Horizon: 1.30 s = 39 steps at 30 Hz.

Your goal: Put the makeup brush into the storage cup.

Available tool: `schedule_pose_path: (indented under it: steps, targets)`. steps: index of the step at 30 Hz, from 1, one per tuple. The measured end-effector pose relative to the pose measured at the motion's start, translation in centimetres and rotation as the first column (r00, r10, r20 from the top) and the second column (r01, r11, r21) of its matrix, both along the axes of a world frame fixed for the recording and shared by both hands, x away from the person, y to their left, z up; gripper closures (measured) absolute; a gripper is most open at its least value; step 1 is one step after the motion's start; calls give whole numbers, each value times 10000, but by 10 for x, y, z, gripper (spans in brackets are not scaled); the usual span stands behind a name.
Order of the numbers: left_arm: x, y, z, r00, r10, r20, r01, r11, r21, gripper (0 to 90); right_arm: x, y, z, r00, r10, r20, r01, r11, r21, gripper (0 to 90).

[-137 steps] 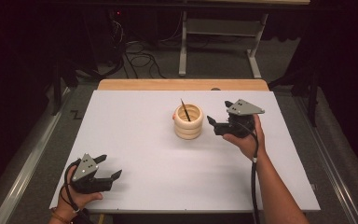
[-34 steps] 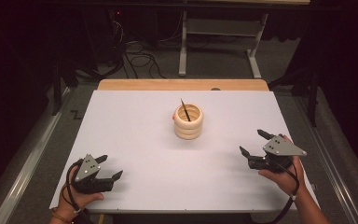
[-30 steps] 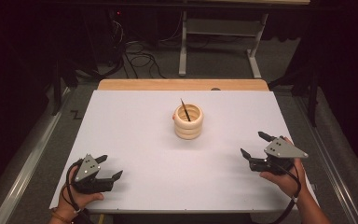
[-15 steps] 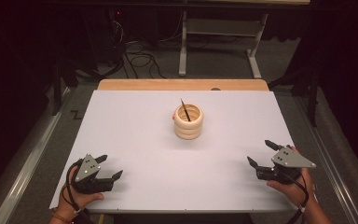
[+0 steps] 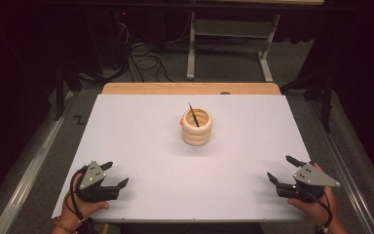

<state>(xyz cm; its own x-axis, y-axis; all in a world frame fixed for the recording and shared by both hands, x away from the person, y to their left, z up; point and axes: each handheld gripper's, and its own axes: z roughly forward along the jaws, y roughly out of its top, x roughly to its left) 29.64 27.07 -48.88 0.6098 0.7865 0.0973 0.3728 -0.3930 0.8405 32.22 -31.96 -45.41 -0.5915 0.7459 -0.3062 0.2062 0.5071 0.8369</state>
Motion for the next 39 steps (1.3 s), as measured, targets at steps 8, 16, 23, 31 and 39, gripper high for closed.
schedule_pose_path:
  steps: [8, 16, 23, 31, 39]
  targets:
    - [1, -1, 0, 10000, -62, 3, 62, 10000, 26, 217, -10, -11, -6, 9995, -276, -146, 278, 9995, 145, 198]
    - [2, -1, 0, 10000, -47, 7, 47, 10000, 17, 217, -18, -26, -13, 9983, -533, -239, 543, 9974, 478, 198]
    - [1, -2, 1, 9999, -107, 52, 107, 9999, -4, 217, -23, -32, -15, 9972, -718, -191, 733, 9931, 916, 198]
    - [1, -2, 1, 9998, -183, 127, 184, 9998, -36, 217, -25, -33, -14, 9967, -802, -134, 811, 9922, 949, 196]
    - [1, -2, 2, 9998, -185, 111, 185, 9998, 11, 217, -26, -36, -13, 9950, -994, -131, 1002, 9877, 1202, 193]
